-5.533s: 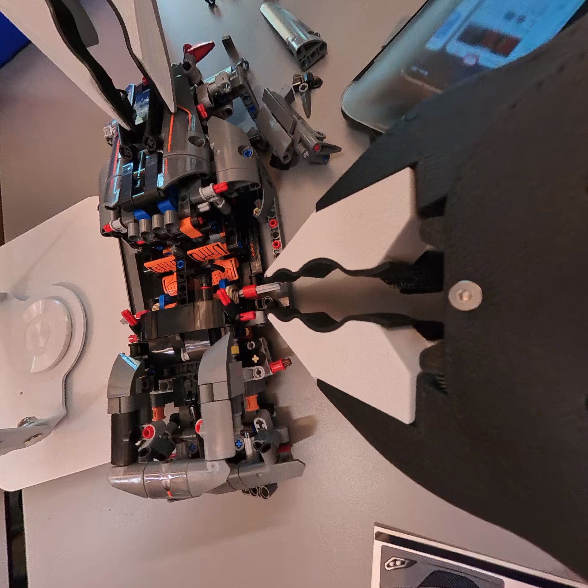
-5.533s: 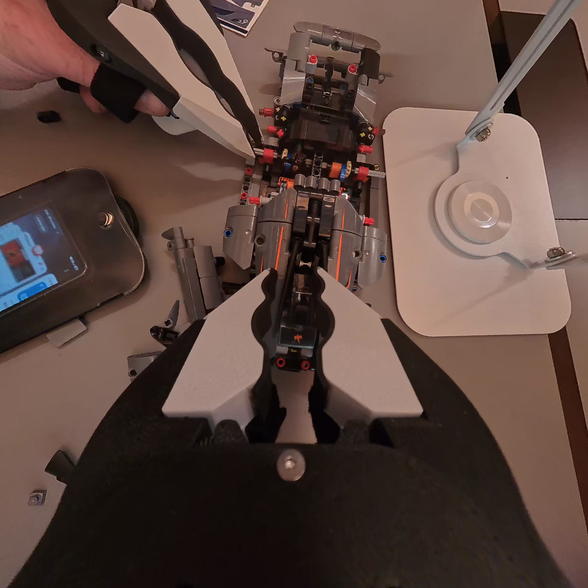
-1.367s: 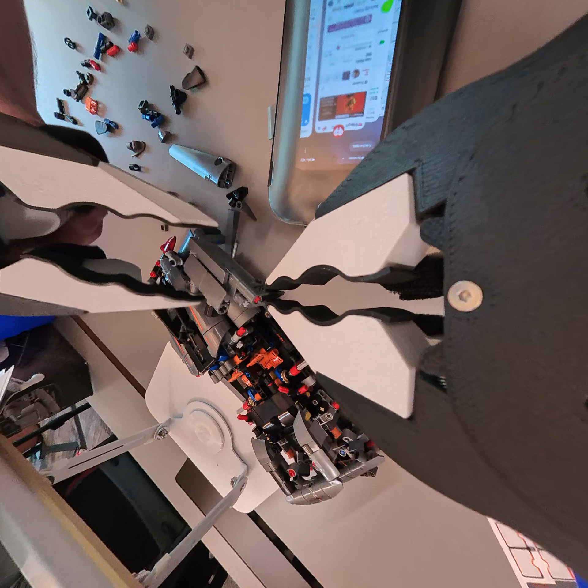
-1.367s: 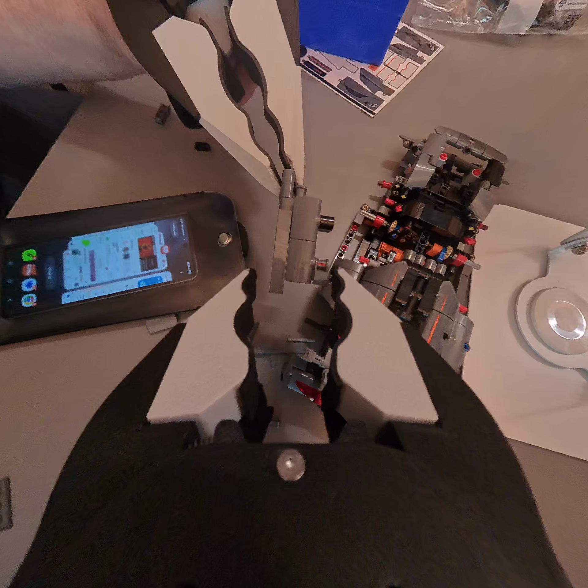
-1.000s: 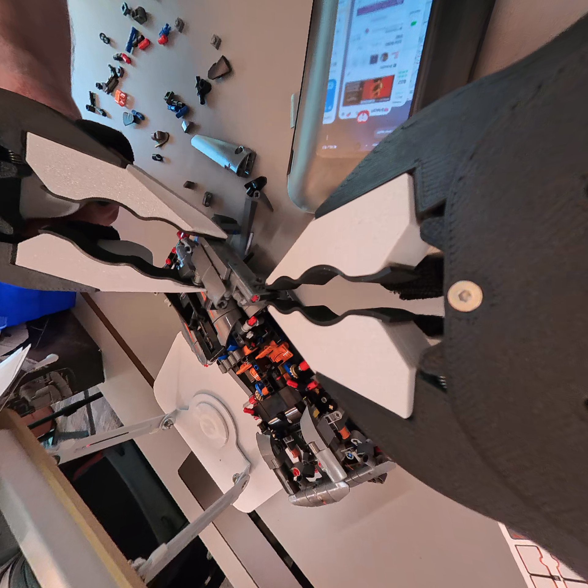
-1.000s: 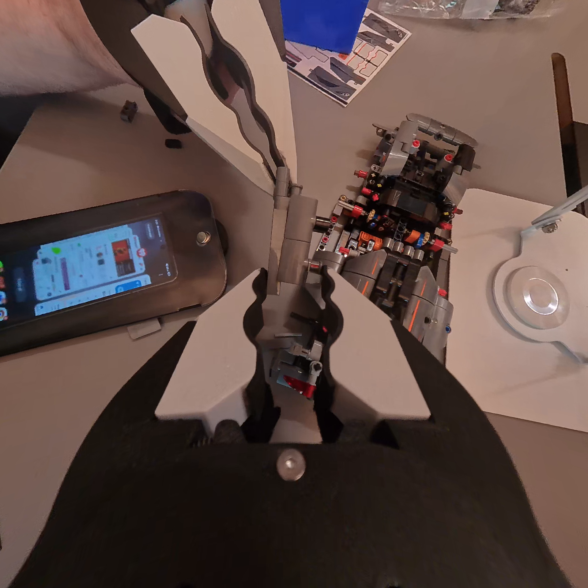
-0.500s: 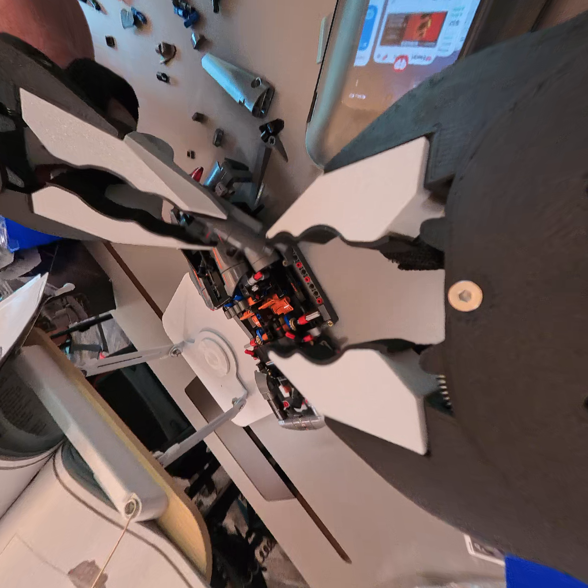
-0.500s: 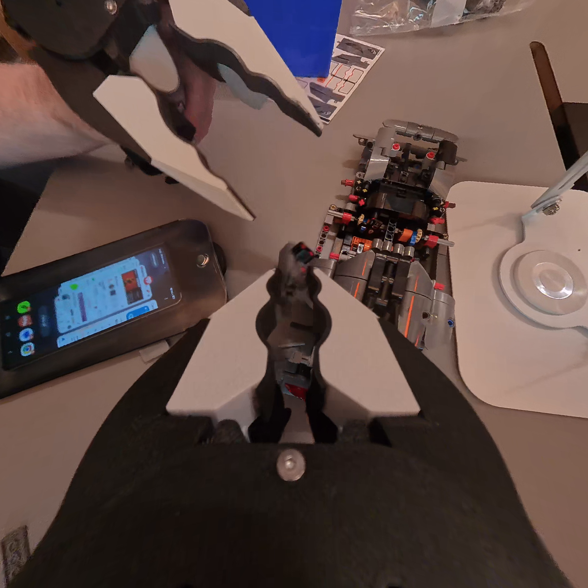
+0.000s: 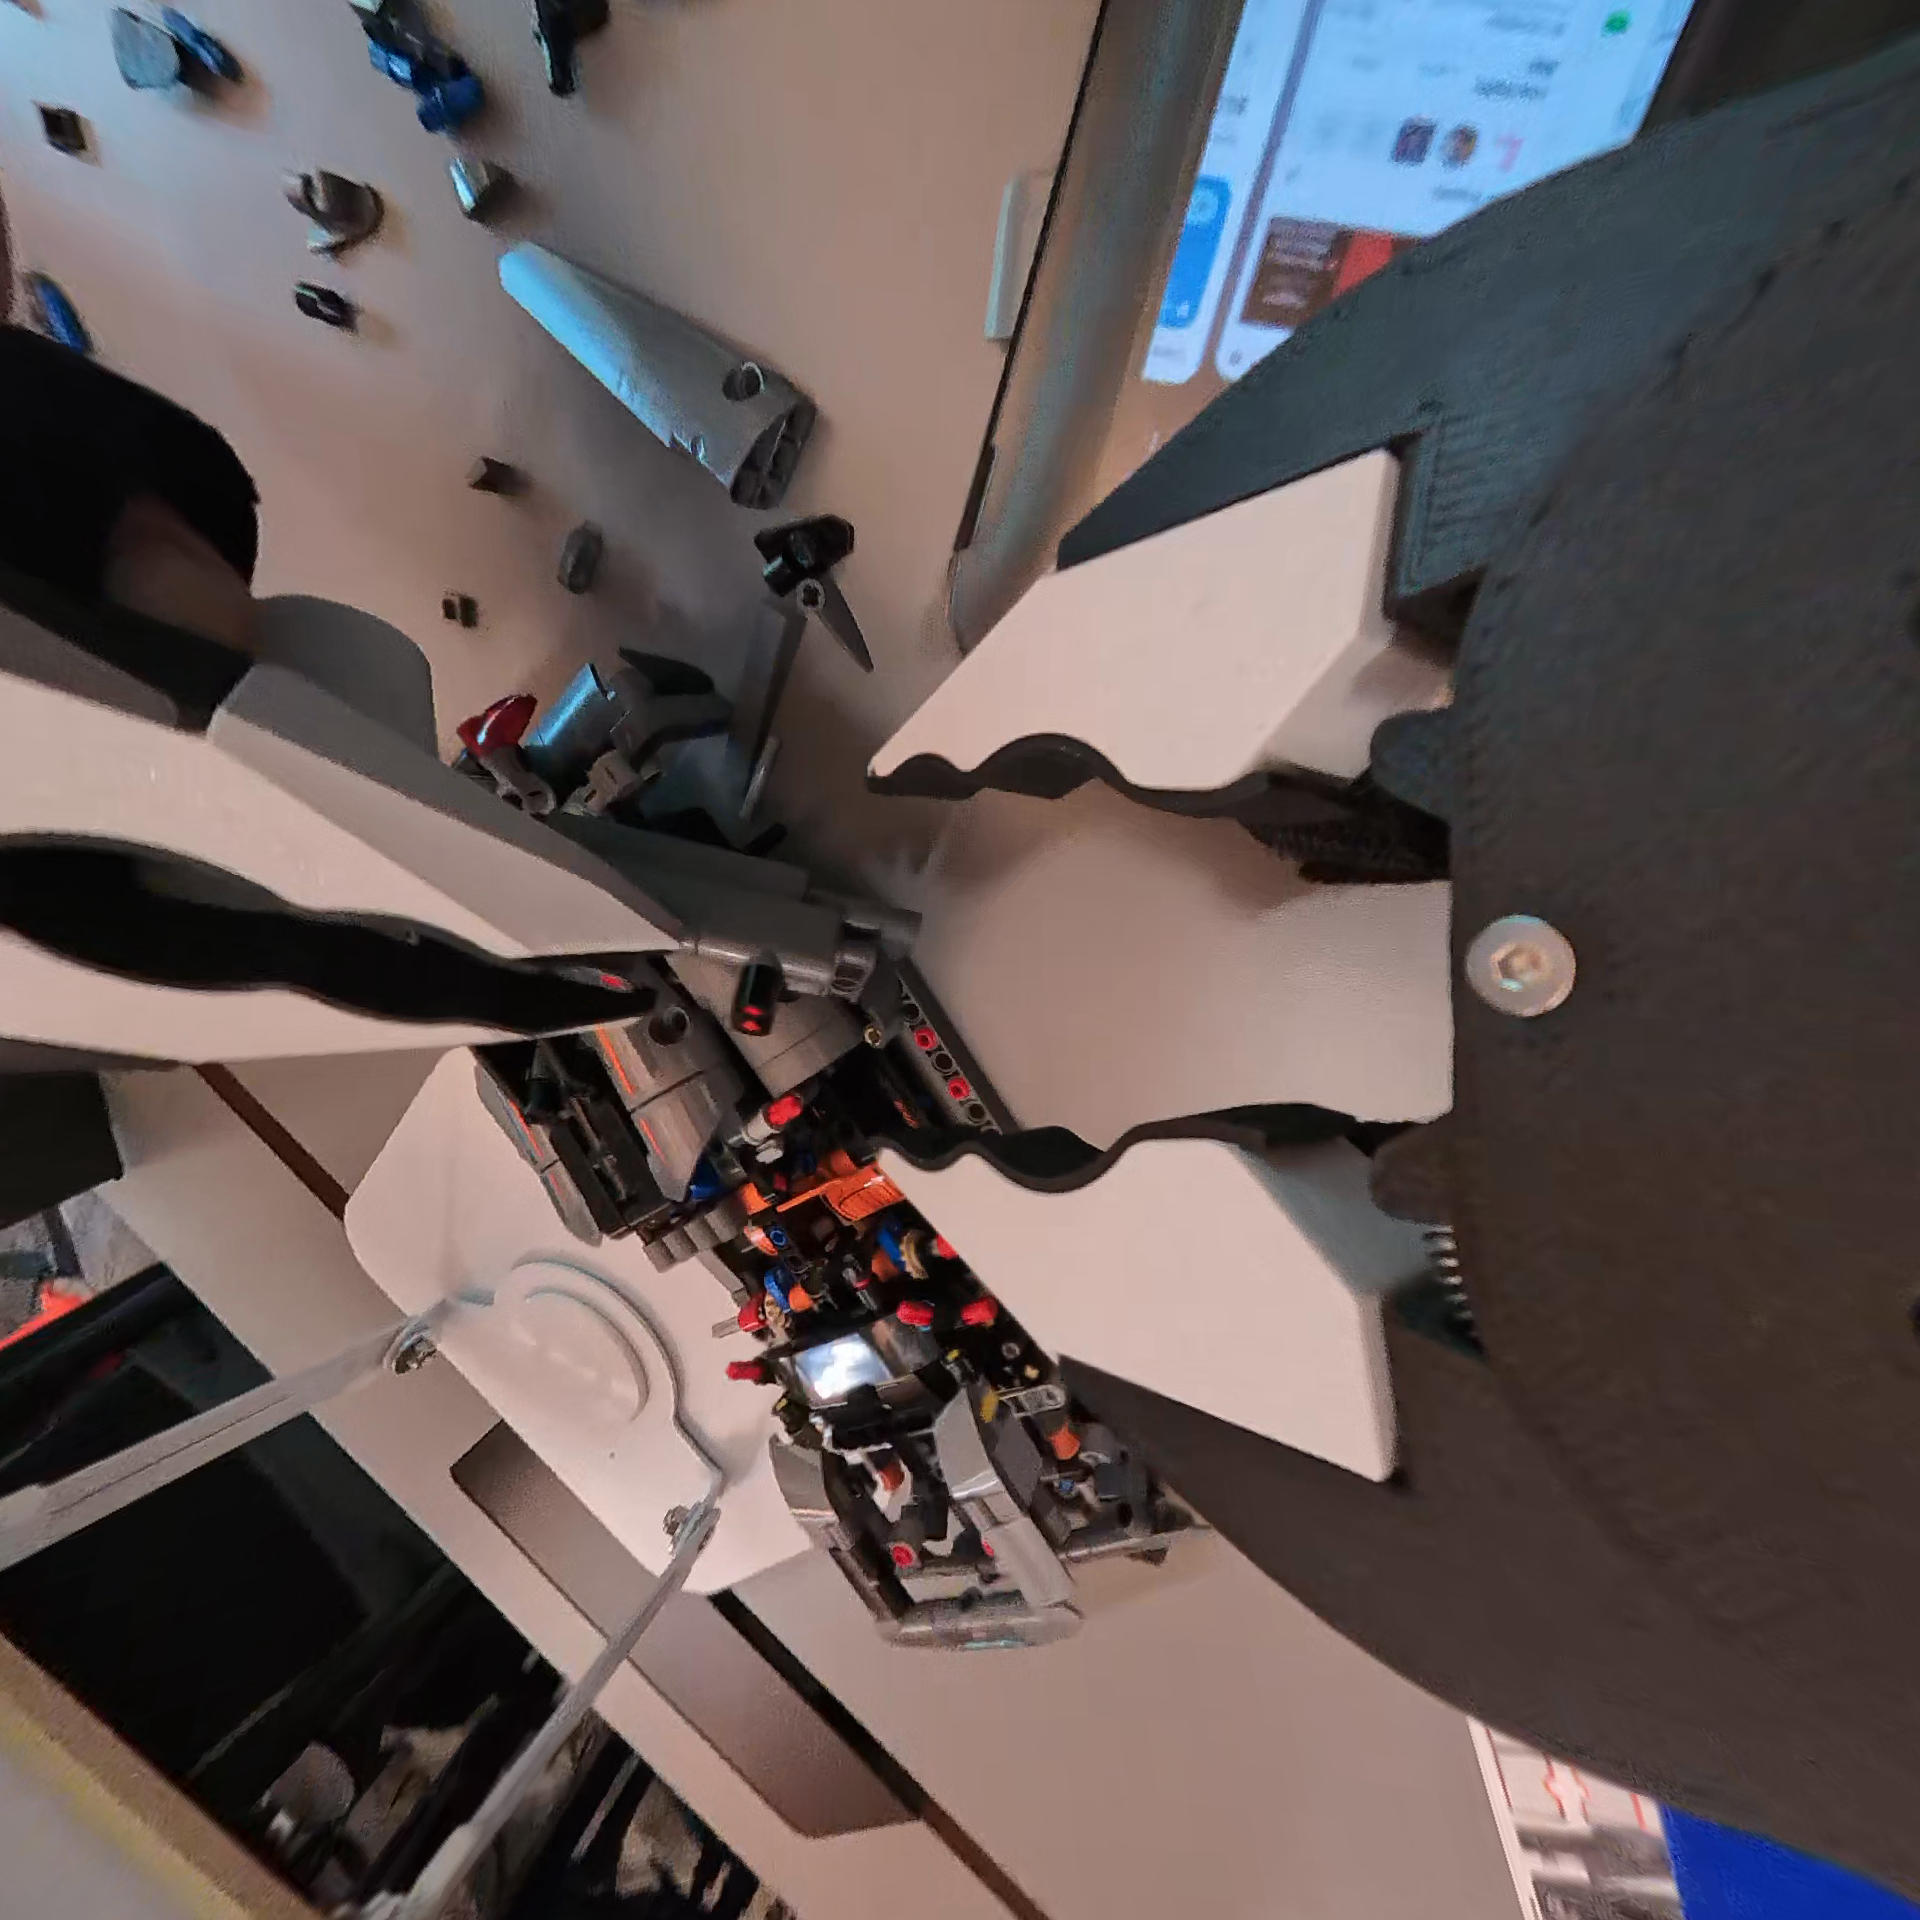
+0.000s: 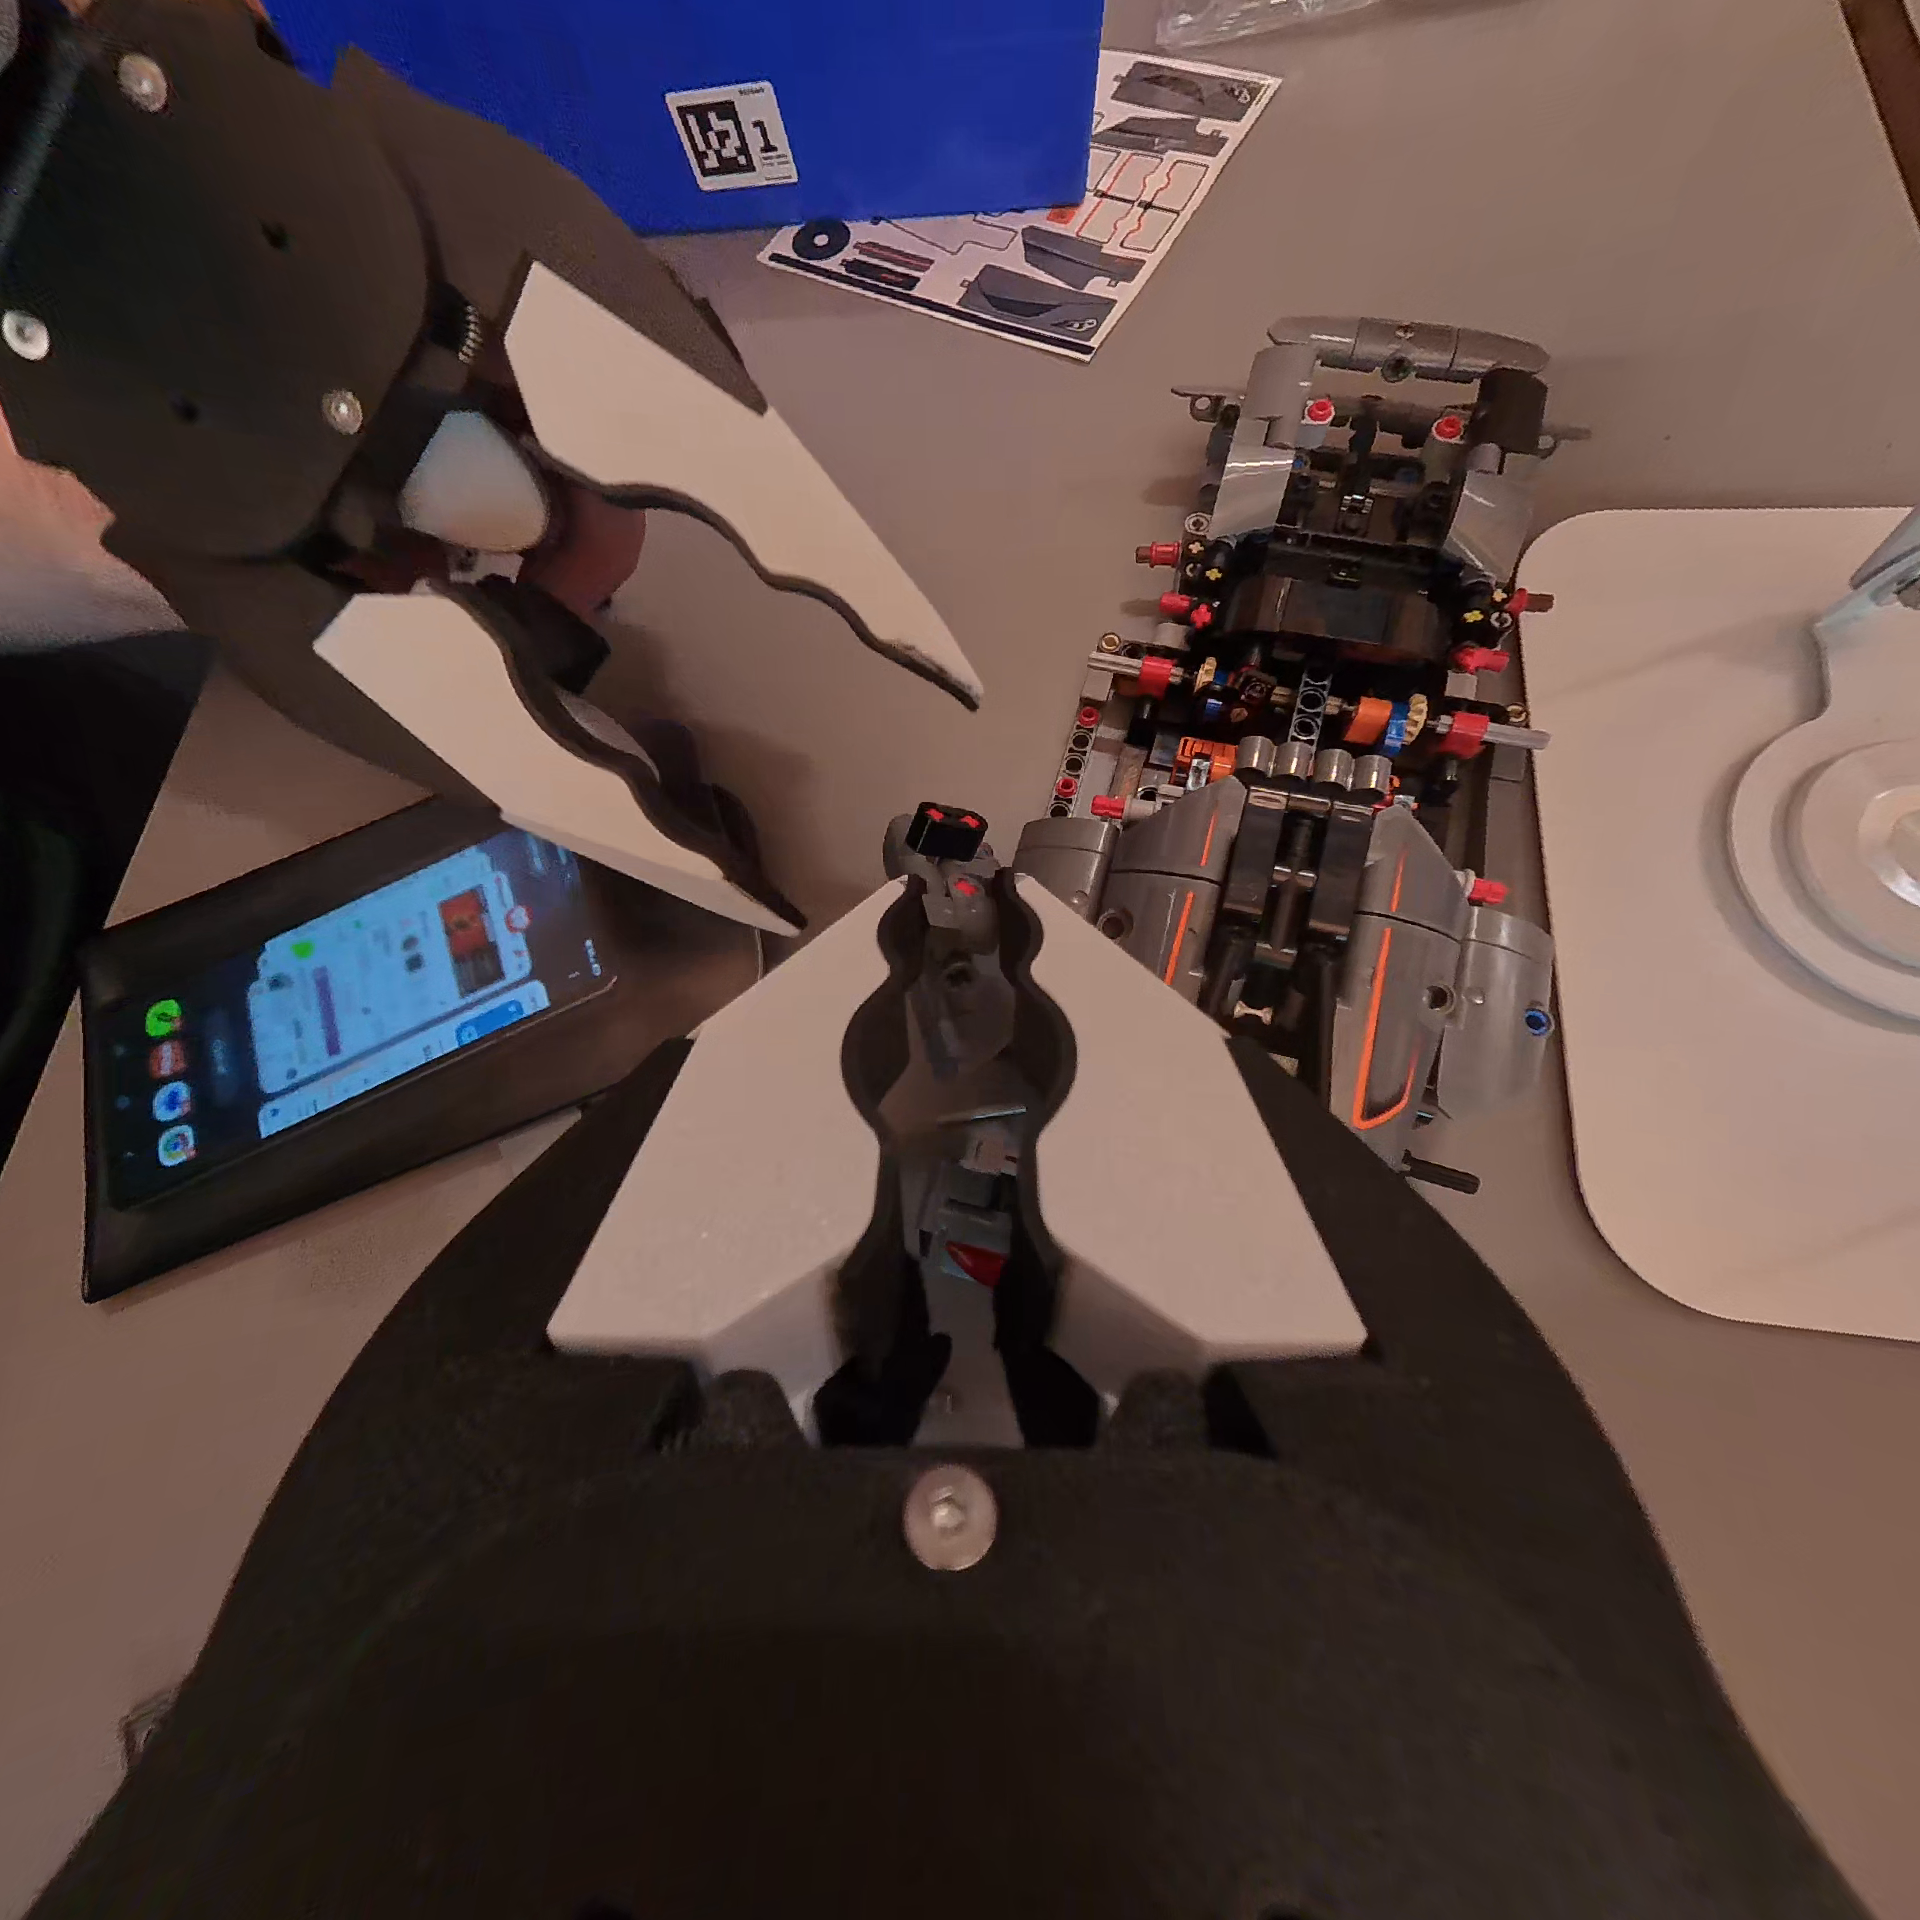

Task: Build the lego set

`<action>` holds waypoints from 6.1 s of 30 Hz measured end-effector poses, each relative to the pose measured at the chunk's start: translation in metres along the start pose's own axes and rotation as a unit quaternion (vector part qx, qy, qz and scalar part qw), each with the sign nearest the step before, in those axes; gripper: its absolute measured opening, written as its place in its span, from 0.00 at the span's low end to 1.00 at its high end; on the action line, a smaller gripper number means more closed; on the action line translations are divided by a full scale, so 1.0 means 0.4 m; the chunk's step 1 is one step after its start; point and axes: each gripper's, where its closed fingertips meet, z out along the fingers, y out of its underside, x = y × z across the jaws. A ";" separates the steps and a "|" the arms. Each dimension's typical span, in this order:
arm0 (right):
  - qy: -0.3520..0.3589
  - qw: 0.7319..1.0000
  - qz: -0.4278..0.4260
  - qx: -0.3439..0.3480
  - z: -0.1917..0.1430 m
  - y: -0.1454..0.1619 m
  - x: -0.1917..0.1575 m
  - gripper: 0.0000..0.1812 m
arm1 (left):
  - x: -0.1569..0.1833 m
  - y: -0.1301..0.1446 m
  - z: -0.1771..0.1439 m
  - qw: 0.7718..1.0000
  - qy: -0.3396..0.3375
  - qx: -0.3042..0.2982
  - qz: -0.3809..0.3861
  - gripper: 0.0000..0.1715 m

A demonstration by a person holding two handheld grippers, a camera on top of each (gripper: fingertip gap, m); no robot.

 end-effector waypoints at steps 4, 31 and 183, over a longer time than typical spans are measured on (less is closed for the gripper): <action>-0.003 1.000 -0.001 -0.004 0.006 0.004 -0.005 0.06 | 0.015 -0.002 0.033 1.000 -0.001 -0.020 0.015 0.29; -0.009 0.986 -0.162 -0.027 0.003 -0.004 -0.080 0.13 | 0.041 0.019 -0.064 0.974 0.221 -0.023 -0.041 0.10; 0.196 0.968 -0.054 -0.143 -0.102 0.224 0.229 0.48 | -0.117 0.020 0.013 0.974 -0.045 0.046 0.219 0.18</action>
